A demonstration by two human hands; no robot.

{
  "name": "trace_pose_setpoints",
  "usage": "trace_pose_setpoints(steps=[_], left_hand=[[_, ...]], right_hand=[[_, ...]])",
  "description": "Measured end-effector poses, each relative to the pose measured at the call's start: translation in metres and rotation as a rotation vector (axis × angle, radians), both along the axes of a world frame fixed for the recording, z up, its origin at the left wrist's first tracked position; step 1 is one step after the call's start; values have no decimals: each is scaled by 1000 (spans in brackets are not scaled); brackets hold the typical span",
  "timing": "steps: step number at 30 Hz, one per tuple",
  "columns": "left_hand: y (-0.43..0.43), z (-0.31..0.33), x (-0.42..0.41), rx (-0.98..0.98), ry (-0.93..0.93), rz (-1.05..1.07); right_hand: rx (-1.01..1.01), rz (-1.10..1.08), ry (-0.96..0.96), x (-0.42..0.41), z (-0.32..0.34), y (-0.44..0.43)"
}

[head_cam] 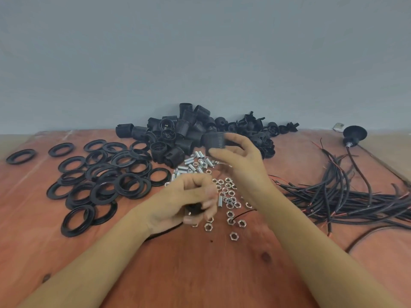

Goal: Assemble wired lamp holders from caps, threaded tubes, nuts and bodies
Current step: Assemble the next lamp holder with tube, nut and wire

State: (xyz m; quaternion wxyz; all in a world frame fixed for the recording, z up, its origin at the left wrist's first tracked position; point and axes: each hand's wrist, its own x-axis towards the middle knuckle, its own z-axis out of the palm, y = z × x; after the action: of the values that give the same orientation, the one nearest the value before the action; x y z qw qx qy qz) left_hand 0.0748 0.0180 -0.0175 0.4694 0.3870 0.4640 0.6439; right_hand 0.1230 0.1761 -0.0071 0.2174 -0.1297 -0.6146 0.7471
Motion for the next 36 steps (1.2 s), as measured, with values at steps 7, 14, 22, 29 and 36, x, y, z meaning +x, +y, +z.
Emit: trace_pose_setpoints(steps=[7, 14, 22, 29, 36], left_hand=[[10, -5, -3, 29, 91, 476], [15, -10, 2, 34, 280, 709], [15, -12, 2, 26, 680, 915], [14, -7, 8, 48, 785, 942], [14, -9, 9, -10, 814, 924]], right_hand=[[-578, 189, 16, 26, -2, 16], [-732, 274, 9, 34, -13, 16], [-691, 291, -11, 33, -16, 13], [-632, 305, -59, 33, -16, 11], [-459, 304, -52, 33, -15, 3]])
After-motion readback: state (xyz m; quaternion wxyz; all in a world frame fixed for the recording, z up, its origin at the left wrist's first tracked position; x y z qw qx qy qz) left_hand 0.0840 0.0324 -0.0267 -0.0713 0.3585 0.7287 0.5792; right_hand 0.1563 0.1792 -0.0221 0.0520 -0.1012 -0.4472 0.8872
